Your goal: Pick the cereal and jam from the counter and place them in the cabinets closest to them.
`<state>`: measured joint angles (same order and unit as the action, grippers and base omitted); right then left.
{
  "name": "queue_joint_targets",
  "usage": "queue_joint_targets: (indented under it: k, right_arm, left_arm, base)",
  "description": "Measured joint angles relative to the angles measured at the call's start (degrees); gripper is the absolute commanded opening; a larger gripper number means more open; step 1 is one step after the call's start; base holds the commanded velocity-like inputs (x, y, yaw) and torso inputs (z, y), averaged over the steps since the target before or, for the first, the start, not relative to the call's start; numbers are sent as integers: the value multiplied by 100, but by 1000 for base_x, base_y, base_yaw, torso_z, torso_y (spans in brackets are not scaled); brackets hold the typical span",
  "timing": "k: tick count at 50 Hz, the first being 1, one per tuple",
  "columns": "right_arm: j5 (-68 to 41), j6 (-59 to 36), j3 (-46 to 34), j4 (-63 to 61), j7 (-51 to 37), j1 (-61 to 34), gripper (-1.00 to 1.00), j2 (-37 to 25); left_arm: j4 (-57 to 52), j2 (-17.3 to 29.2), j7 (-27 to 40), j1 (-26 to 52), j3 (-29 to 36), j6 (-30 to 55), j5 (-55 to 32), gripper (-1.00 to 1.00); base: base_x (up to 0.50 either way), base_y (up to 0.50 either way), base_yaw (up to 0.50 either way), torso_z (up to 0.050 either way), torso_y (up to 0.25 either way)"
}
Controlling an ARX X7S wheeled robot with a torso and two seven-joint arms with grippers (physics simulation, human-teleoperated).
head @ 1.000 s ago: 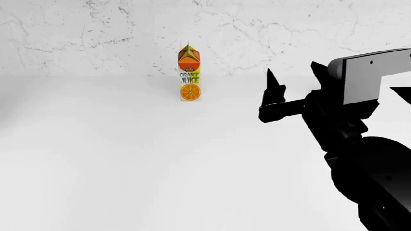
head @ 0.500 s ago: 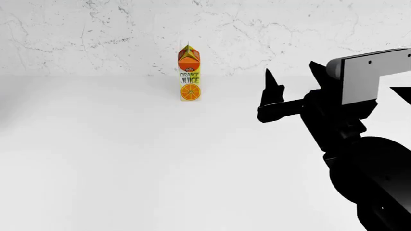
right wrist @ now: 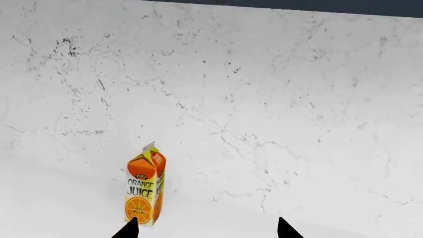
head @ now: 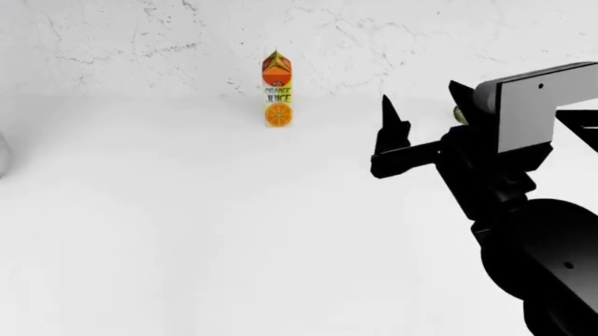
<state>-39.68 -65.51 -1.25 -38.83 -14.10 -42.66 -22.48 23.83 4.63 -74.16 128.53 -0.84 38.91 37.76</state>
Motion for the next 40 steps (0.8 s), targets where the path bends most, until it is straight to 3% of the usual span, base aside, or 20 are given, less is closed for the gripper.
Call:
queue_joint_targets:
  k: [16, 31, 40]
  right_arm:
    - [42, 90, -180, -146, -11, -137, 100, -73]
    - [186, 307, -323, -294, -17, -209, 100, -196]
    - [220, 388, -354, -371, -22, -213, 100, -258]
  left_arm:
    - [-1453, 52, -689, -834, 104, 1124, 177, 100]
    - [-2519, 313, -1272, -2130, 511, 2359, 344, 100]
    - [-3117, 750, -1430, -2816, 955, 3131, -237, 100]
  base:
    - [-483, 2, 0, 0, 0]
    - [-9, 0, 0, 0, 0]
    - [0, 0, 0, 0, 0]
